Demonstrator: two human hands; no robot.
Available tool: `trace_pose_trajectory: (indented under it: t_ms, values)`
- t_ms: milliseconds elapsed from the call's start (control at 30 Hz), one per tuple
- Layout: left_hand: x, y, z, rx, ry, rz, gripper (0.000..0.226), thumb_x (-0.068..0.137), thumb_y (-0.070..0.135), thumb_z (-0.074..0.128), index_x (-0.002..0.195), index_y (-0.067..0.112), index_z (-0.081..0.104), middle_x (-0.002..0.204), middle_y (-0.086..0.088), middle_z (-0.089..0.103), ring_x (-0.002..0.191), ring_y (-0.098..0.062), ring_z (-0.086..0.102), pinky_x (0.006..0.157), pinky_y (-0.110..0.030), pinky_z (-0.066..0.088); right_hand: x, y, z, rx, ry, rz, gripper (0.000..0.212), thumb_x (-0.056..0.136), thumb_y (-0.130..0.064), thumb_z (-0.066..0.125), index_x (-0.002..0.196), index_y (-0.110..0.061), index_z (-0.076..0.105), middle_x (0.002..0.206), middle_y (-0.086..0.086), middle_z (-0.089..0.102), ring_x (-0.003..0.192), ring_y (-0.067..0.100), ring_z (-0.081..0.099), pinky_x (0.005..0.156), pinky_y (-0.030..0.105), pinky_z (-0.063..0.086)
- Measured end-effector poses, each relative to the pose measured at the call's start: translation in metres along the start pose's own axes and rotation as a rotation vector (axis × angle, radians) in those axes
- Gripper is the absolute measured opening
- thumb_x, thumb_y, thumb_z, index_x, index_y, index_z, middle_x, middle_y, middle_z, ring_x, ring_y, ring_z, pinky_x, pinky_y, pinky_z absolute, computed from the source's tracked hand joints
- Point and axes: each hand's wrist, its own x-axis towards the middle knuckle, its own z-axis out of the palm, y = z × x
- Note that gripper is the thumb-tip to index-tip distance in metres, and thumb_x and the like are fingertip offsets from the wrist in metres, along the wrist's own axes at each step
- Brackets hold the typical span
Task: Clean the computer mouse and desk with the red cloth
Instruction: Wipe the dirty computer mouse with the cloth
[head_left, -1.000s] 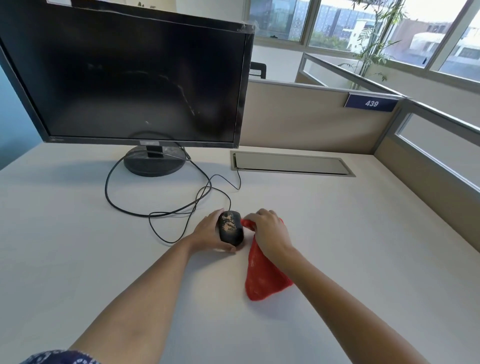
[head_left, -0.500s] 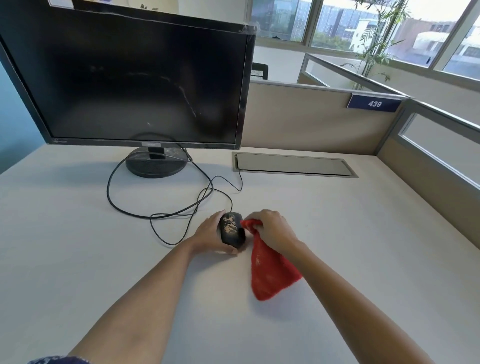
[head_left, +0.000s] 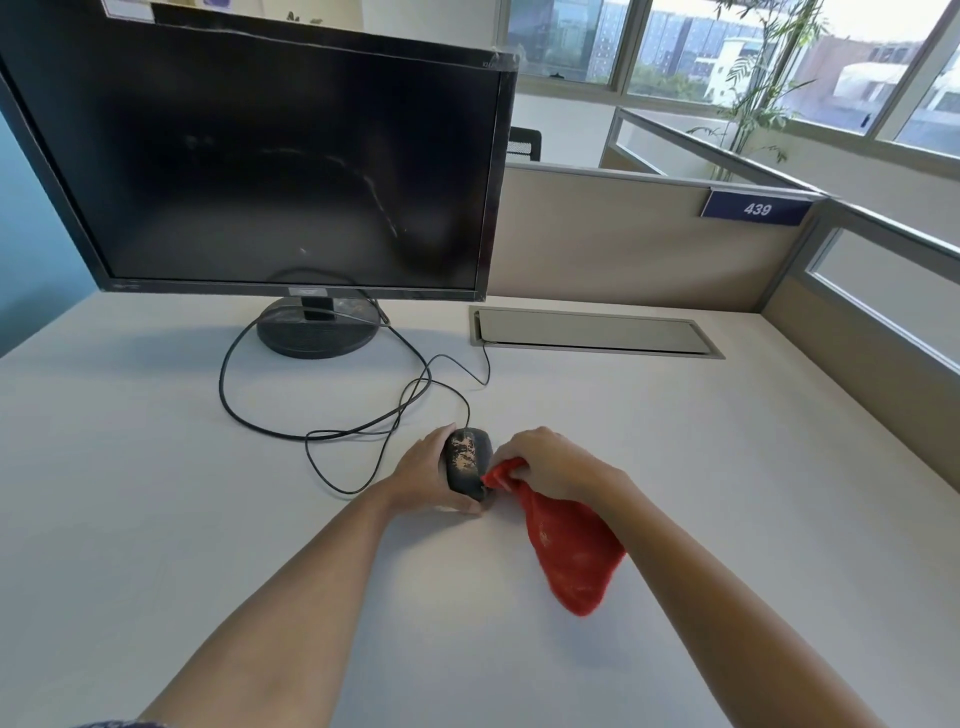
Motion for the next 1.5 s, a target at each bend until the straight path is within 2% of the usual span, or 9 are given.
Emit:
trace_pose_trajectory:
  t_ms: [67,133,233,400,533,800,933,1133,1500]
  values:
    - [0.000,0.000,0.000,0.004,0.006,0.008,0.131,0.027,0.059,0.069,0.143,0.018,0.025,0.138,0.006,0.036,0.127,-0.010,0.033,0.099,-0.021,0.026,0.004,0.003,-0.003,0.036,0.112,0.020,0.037,0.089,-0.004,0.045,0.111,-0.023,0.067,0.113,0.006,0.065,0.107,0.025,0.056,0.092,0.035,0.044]
    - [0.001,0.000,0.001,0.026,0.013,0.009,0.135,0.026,0.061,0.068,0.145,0.015,0.023,0.145,0.002,0.032,0.132,-0.015,0.031,0.106,-0.024,0.026,0.014,0.004,-0.003,0.061,0.231,0.054,0.038,0.089,-0.002,0.044,0.113,-0.021,0.067,0.114,0.008,0.064,0.107,0.027,0.056,0.092,0.037,0.046]
    - [0.002,-0.002,0.002,0.039,0.016,-0.001,0.133,0.032,0.056,0.076,0.146,0.014,0.021,0.148,-0.003,0.030,0.135,-0.019,0.029,0.111,-0.030,0.025,0.033,0.001,-0.004,0.064,0.288,0.079,0.037,0.089,-0.002,0.044,0.113,-0.020,0.067,0.115,0.010,0.062,0.108,0.029,0.055,0.092,0.041,0.047]
    - [0.004,-0.004,0.002,0.039,0.017,-0.010,0.140,0.025,0.064,0.070,0.146,0.015,0.020,0.146,-0.002,0.032,0.134,-0.019,0.031,0.110,-0.030,0.026,0.057,-0.009,-0.004,-0.062,0.223,0.093,0.035,0.093,-0.006,0.043,0.116,-0.022,0.064,0.120,0.009,0.057,0.114,0.029,0.049,0.090,0.040,0.046]
    - [0.006,-0.009,0.003,0.006,0.025,-0.012,0.138,0.025,0.063,0.072,0.146,0.018,0.021,0.143,0.001,0.035,0.130,-0.016,0.032,0.104,-0.024,0.025,0.063,-0.011,0.000,-0.131,0.121,0.111,0.039,0.094,-0.004,0.038,0.117,-0.023,0.063,0.120,0.010,0.054,0.117,0.030,0.048,0.092,0.040,0.046]
    - [0.008,-0.012,0.005,0.011,0.037,0.008,0.134,0.026,0.063,0.073,0.143,0.020,0.024,0.133,0.007,0.038,0.126,-0.016,0.036,0.101,-0.023,0.027,0.052,-0.002,-0.003,-0.207,0.102,0.001,0.044,0.093,-0.002,0.036,0.121,-0.026,0.060,0.121,0.008,0.053,0.118,0.027,0.043,0.091,0.041,0.046]
    - [0.008,-0.013,0.005,0.021,0.034,0.016,0.134,0.026,0.063,0.072,0.144,0.021,0.023,0.138,0.005,0.037,0.127,-0.017,0.034,0.102,-0.024,0.027,0.048,0.002,-0.005,-0.225,0.076,-0.063,0.041,0.093,-0.003,0.041,0.116,-0.028,0.064,0.117,0.006,0.055,0.114,0.025,0.044,0.089,0.039,0.045]
    - [0.008,-0.014,0.005,0.037,0.032,0.010,0.136,0.027,0.066,0.070,0.145,0.020,0.021,0.144,0.002,0.033,0.132,-0.019,0.031,0.108,-0.029,0.025,0.052,0.010,-0.006,-0.202,0.222,0.027,0.035,0.094,-0.008,0.042,0.120,-0.024,0.059,0.121,0.006,0.053,0.116,0.026,0.045,0.084,0.039,0.045]
    - [0.012,-0.018,0.007,0.052,0.036,0.000,0.133,0.029,0.064,0.074,0.144,0.022,0.021,0.143,0.005,0.035,0.131,-0.017,0.032,0.109,-0.031,0.027,0.056,0.019,0.006,-0.305,0.159,-0.139,0.037,0.097,-0.009,0.039,0.124,-0.026,0.058,0.122,0.004,0.054,0.116,0.024,0.045,0.088,0.034,0.041]
